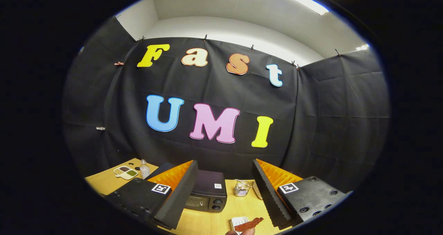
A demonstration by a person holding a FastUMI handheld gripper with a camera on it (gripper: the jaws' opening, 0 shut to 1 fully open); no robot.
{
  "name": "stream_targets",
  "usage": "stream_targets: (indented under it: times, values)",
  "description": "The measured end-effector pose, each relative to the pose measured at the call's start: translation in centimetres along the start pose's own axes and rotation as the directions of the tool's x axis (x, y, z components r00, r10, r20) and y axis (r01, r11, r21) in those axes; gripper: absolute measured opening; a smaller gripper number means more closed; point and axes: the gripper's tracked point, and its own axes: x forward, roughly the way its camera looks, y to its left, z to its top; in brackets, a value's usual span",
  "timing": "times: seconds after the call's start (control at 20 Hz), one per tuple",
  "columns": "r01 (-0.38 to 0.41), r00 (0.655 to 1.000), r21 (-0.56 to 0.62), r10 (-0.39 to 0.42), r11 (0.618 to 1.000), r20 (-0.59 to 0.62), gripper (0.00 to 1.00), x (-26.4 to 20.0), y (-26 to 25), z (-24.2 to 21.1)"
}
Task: Open the toaster oven, put the food inside, and close the toaster oven door.
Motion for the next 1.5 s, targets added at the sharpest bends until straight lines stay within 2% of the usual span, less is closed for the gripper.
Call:
stream_targets:
  times: [0.45,0.8,1.1,1.5]
  values:
    - [-0.025,1.0,-0.014,0.025,1.0,0.007,0.97,0.0,1.5,0.0]
    - [-0.072,0.997,0.029,0.072,0.997,-0.01,0.97,1.7,5.3,-2.0]
    - [-0.146,0.985,0.046,0.15,0.988,-0.083,0.97,5.3,11.8,-8.3]
    - [-0.134,0.962,0.057,0.143,0.989,-0.232,0.98,9.0,15.5,-16.8]
